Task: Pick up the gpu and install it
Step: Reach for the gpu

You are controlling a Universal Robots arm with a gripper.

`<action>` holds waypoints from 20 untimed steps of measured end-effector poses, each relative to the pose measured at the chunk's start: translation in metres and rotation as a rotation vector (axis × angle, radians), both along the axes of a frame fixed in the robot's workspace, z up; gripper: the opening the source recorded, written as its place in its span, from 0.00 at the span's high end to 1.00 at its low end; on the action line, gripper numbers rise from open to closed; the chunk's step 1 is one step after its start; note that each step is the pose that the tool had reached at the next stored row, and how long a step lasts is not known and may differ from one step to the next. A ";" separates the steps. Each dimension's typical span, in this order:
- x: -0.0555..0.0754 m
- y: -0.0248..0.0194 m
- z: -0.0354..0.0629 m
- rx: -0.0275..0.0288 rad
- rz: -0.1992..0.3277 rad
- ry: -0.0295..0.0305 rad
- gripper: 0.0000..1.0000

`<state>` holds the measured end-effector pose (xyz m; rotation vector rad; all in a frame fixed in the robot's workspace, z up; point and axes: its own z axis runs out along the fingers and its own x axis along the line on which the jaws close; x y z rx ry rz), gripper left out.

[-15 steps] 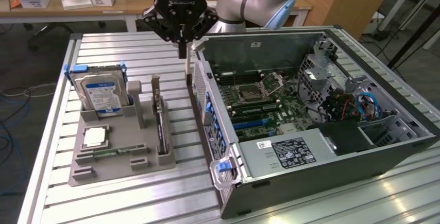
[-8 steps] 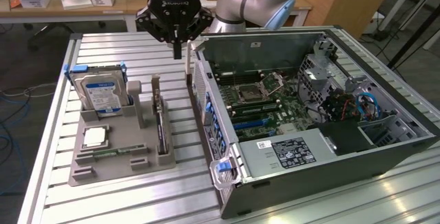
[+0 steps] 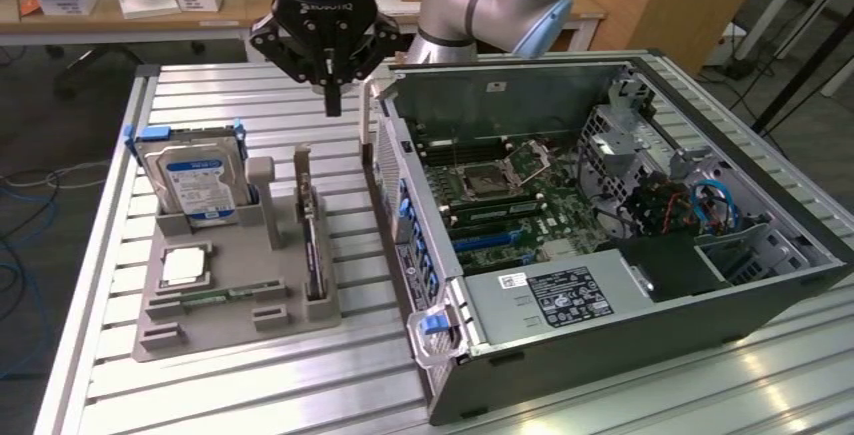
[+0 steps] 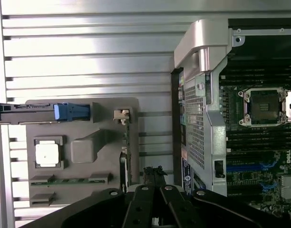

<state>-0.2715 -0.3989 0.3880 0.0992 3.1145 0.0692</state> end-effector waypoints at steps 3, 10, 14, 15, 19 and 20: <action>-0.004 0.0000 -0.0001 -0.0001 0.000 0.0001 0.89; -0.015 0.0000 -0.0006 -0.0001 0.000 0.0001 0.89; -0.022 0.0000 -0.0008 -0.0001 0.000 0.0000 0.89; -0.023 0.0000 -0.0009 -0.0001 0.000 0.0000 0.89; -0.026 0.0000 -0.0010 0.0000 0.000 0.0000 0.89; -0.026 0.0000 -0.0010 0.0000 0.000 0.0000 0.89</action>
